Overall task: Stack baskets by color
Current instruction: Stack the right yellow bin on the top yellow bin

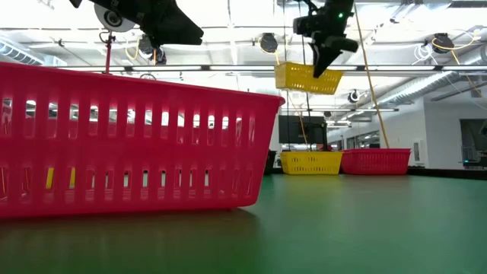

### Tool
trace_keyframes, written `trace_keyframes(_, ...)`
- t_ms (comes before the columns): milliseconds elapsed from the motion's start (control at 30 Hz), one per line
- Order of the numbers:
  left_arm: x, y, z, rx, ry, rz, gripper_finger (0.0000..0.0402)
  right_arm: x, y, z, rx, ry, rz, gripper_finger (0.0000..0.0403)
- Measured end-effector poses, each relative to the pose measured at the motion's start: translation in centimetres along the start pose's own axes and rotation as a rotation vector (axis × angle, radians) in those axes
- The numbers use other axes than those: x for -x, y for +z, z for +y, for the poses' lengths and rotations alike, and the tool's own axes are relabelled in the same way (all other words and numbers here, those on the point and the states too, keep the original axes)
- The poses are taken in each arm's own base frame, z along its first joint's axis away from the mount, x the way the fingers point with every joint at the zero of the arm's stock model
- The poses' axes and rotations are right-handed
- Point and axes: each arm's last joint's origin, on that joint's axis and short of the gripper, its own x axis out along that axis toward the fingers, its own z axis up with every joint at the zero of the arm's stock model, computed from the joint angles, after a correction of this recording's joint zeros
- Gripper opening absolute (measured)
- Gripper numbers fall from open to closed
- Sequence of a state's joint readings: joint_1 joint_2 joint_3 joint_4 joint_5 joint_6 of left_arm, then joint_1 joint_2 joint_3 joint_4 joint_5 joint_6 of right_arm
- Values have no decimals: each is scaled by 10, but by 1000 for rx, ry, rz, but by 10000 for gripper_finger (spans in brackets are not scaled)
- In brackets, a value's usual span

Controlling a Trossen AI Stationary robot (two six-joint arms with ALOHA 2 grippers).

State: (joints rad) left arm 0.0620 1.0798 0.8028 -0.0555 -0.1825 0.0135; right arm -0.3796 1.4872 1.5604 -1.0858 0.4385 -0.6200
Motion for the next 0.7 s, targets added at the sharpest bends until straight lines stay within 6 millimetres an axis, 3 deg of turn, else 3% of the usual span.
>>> trace_keyframes(267, 0, 0, 0, 0, 0, 0, 159, -16, -12, -22, -105, 5, -41, 4)
trace_keyframes(700, 0, 0, 0, 0, 0, 0, 159, -70, -26, -11, -139, 20, -75, 4)
